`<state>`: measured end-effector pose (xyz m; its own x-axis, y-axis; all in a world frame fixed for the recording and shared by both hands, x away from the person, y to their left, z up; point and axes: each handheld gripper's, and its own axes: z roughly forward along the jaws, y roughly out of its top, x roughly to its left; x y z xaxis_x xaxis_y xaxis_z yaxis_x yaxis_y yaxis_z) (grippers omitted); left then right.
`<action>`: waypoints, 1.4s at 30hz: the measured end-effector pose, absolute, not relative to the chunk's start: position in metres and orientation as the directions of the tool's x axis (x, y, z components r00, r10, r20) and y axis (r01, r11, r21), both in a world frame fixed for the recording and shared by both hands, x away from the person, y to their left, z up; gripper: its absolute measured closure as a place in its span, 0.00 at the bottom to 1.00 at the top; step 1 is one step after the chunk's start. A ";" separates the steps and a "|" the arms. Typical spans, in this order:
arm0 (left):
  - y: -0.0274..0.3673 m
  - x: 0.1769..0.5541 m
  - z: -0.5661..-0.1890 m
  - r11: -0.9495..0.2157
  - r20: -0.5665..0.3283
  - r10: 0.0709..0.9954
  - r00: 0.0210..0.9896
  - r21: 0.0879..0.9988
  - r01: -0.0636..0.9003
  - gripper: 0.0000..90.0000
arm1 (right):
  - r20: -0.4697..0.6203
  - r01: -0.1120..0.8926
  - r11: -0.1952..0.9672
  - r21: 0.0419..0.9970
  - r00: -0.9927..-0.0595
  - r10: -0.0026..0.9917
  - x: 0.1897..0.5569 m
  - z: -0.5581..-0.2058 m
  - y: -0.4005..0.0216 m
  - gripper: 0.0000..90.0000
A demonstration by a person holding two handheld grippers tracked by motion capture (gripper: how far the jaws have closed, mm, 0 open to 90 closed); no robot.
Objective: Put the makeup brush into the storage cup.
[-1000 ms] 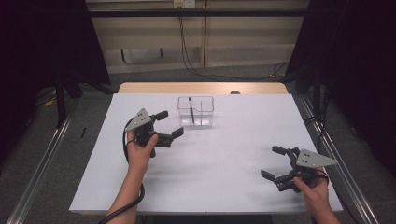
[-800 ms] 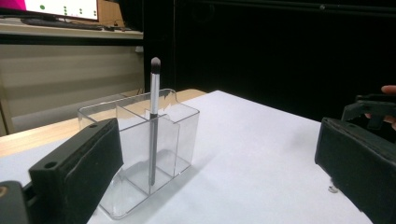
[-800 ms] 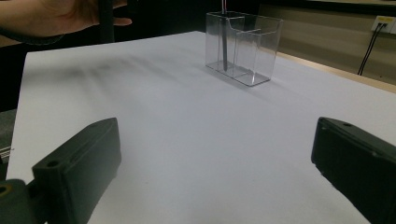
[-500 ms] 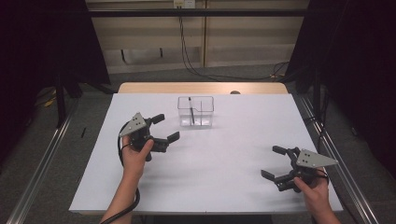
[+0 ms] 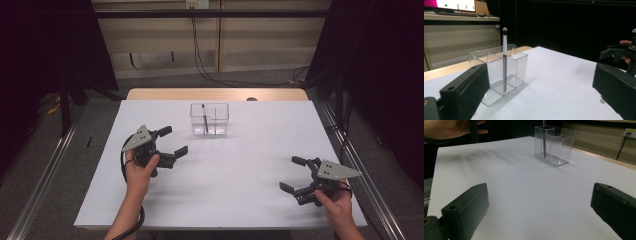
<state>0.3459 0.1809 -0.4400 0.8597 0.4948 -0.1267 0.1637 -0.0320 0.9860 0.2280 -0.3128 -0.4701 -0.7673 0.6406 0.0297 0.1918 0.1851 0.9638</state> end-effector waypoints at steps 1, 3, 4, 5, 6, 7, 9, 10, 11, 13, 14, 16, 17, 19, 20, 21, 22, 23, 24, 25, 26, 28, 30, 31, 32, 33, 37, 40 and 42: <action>0.182 0.345 -0.440 -0.028 -0.128 0.495 0.859 0.986 0.163 0.01 | 0.031 0.192 0.184 0.964 -0.767 0.641 0.228 -0.470 -0.313 0.01; 0.184 0.344 -0.439 -0.029 -0.125 0.493 0.861 0.987 0.160 0.01 | 0.032 0.191 0.181 0.965 -0.767 0.641 0.228 -0.470 -0.313 0.02; 0.185 0.342 -0.439 -0.033 -0.122 0.496 0.860 0.987 0.159 0.01 | 0.033 0.192 0.179 0.965 -0.766 0.642 0.228 -0.470 -0.313 0.01; 0.187 0.341 -0.439 -0.038 -0.117 0.494 0.862 0.987 0.156 0.01 | 0.034 0.193 0.180 0.965 -0.765 0.643 0.228 -0.470 -0.313 0.01; 0.188 0.340 -0.439 -0.042 -0.114 0.494 0.862 0.987 0.155 0.01 | 0.034 0.193 0.180 0.964 -0.765 0.643 0.228 -0.470 -0.313 0.01; 0.189 0.339 -0.439 -0.049 -0.109 0.495 0.862 0.987 0.153 0.01 | 0.033 0.195 0.181 0.964 -0.764 0.645 0.228 -0.470 -0.313 0.01; 0.192 0.337 -0.439 -0.066 -0.095 0.499 0.861 0.987 0.148 0.01 | 0.032 0.195 0.183 0.964 -0.764 0.645 0.228 -0.470 -0.313 0.01; 0.194 0.335 -0.439 -0.076 -0.089 0.498 0.863 0.987 0.145 0.01 | 0.033 0.195 0.183 0.964 -0.764 0.644 0.228 -0.470 -0.313 0.01; 0.195 0.334 -0.439 -0.078 -0.085 0.501 0.861 0.987 0.143 0.01 | 0.034 0.196 0.181 0.964 -0.764 0.645 0.228 -0.470 -0.313 0.02; 0.199 0.332 -0.440 -0.072 -0.090 0.503 0.860 0.987 0.145 0.01 | 0.033 0.195 0.181 0.964 -0.764 0.645 0.228 -0.470 -0.313 0.01; 0.201 0.330 -0.440 -0.071 -0.091 0.503 0.860 0.987 0.146 0.01 | 0.033 0.194 0.180 0.964 -0.763 0.645 0.228 -0.470 -0.314 0.01; 0.203 0.329 -0.440 -0.068 -0.096 0.504 0.858 0.986 0.150 0.01 | 0.033 0.194 0.180 0.964 -0.764 0.645 0.228 -0.470 -0.314 0.01; 0.204 0.327 -0.440 -0.071 -0.089 0.507 0.857 0.987 0.144 0.01 | 0.033 0.194 0.181 0.964 -0.763 0.645 0.228 -0.470 -0.314 0.02; 0.207 0.326 -0.440 -0.077 -0.084 0.509 0.857 0.987 0.142 0.01 | 0.033 0.195 0.181 0.964 -0.763 0.645 0.228 -0.470 -0.314 0.02; 0.208 0.325 -0.440 -0.076 -0.083 0.509 0.857 0.987 0.140 0.01 | 0.033 0.195 0.182 0.964 -0.764 0.645 0.228 -0.470 -0.313 0.01; 0.209 0.324 -0.441 -0.076 -0.085 0.511 0.856 0.987 0.143 0.01 | 0.034 0.195 0.181 0.964 -0.764 0.645 0.228 -0.470 -0.313 0.02; 0.210 0.323 -0.441 -0.077 -0.082 0.511 0.856 0.987 0.141 0.01 | 0.033 0.195 0.182 0.964 -0.764 0.645 0.228 -0.470 -0.313 0.02; 0.210 0.323 -0.442 -0.079 -0.082 0.513 0.855 0.987 0.142 0.01 | 0.032 0.195 0.183 0.964 -0.763 0.646 0.228 -0.470 -0.313 0.01; 0.211 0.322 -0.442 -0.081 -0.081 0.514 0.854 0.987 0.142 0.01 | 0.034 0.197 0.182 0.963 -0.763 0.645 0.228 -0.470 -0.313 0.02; 0.212 0.321 -0.443 -0.080 -0.082 0.511 0.856 0.986 0.143 0.01 | 0.033 0.196 0.182 0.963 -0.763 0.646 0.228 -0.470 -0.313 0.01; 0.212 0.320 -0.443 -0.078 -0.085 0.512 0.855 0.986 0.146 0.01 | 0.033 0.196 0.182 0.964 -0.763 0.646 0.228 -0.470 -0.313 0.01; 0.214 0.319 -0.444 -0.083 -0.084 0.510 0.856 0.986 0.146 0.01 | 0.033 0.195 0.181 0.964 -0.763 0.646 0.228 -0.470 -0.313 0.01; 0.216 0.318 -0.444 -0.088 -0.077 0.512 0.856 0.986 0.142 0.01 | 0.033 0.195 0.181 0.964 -0.763 0.646 0.229 -0.470 -0.313 0.01; 0.216 0.317 -0.444 -0.077 -0.088 0.512 0.855 0.986 0.148 0.01 | 0.034 0.196 0.181 0.964 -0.763 0.646 0.229 -0.471 -0.313 0.01; 0.218 0.316 -0.444 -0.077 -0.086 0.513 0.854 0.986 0.145 0.00 | 0.034 0.195 0.181 0.964 -0.763 0.645 0.229 -0.471 -0.313 0.01; 0.219 0.316 -0.444 -0.080 -0.081 0.513 0.855 0.987 0.142 0.00 | 0.034 0.195 0.181 0.964 -0.764 0.644 0.229 -0.471 -0.313 0.01; 0.222 0.313 -0.445 -0.079 -0.082 0.515 0.853 0.987 0.143 0.01 | 0.034 0.195 0.180 0.964 -0.763 0.645 0.229 -0.471 -0.313 0.01; 0.224 0.312 -0.446 -0.081 -0.084 0.515 0.853 0.986 0.146 0.01 | 0.034 0.195 0.180 0.964 -0.763 0.645 0.229 -0.471 -0.313 0.02; 0.226 0.312 -0.446 -0.083 -0.080 0.516 0.853 0.986 0.143 0.00 | 0.035 0.196 0.179 0.964 -0.763 0.646 0.229 -0.471 -0.313 0.01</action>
